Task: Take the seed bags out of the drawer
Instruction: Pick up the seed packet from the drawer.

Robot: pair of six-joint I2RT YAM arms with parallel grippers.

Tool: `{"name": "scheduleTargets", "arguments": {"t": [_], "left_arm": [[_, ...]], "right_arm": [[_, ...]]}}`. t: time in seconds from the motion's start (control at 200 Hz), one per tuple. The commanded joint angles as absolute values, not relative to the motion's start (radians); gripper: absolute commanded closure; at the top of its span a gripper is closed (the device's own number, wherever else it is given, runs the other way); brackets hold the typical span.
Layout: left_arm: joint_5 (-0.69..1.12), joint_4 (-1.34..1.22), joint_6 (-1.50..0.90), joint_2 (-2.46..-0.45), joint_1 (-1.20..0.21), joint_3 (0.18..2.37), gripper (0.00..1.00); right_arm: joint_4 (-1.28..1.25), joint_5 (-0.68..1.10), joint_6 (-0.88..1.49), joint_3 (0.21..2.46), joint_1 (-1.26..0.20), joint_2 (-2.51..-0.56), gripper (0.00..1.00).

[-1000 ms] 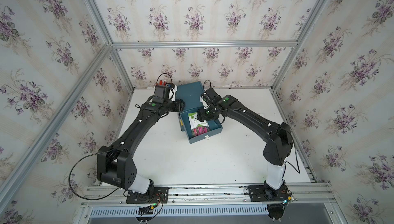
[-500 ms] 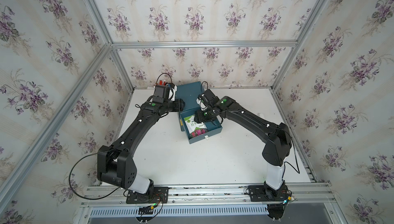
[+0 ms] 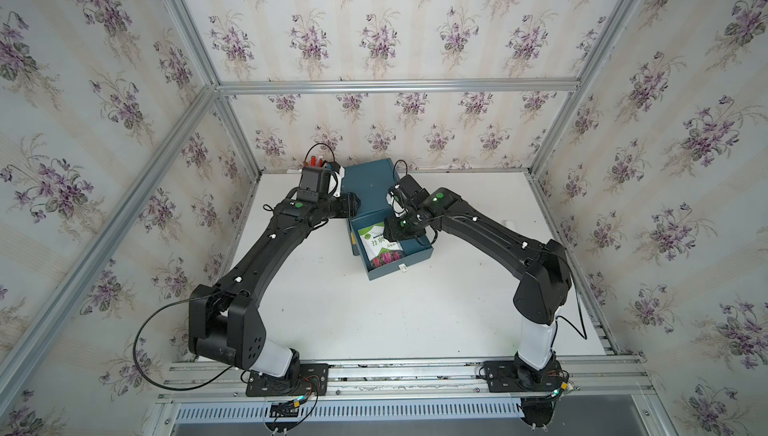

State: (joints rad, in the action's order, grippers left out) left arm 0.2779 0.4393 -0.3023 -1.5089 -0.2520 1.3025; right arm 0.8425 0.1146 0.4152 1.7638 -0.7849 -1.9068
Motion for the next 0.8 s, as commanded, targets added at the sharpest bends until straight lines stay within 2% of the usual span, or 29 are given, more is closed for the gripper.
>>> {"name": "scheduleTargets", "arguments": {"t": [0.0,0.14,0.794], "left_arm": [[0.265,0.557,-0.273,-1.516,-0.253,1.293,0.39],[0.265,0.559,-0.272,-1.517,-0.253,1.293,0.39],[0.262,0.565,-0.271,-1.519,-0.253,1.299,0.39]], "right_arm": [[0.849,0.164,0.405,1.751,-0.785,-1.912,0.53],[0.848,0.186,0.400,1.748,-0.785,-1.916,0.62],[0.828,0.202,0.402,1.756,-0.785,-1.932,0.83]]}}
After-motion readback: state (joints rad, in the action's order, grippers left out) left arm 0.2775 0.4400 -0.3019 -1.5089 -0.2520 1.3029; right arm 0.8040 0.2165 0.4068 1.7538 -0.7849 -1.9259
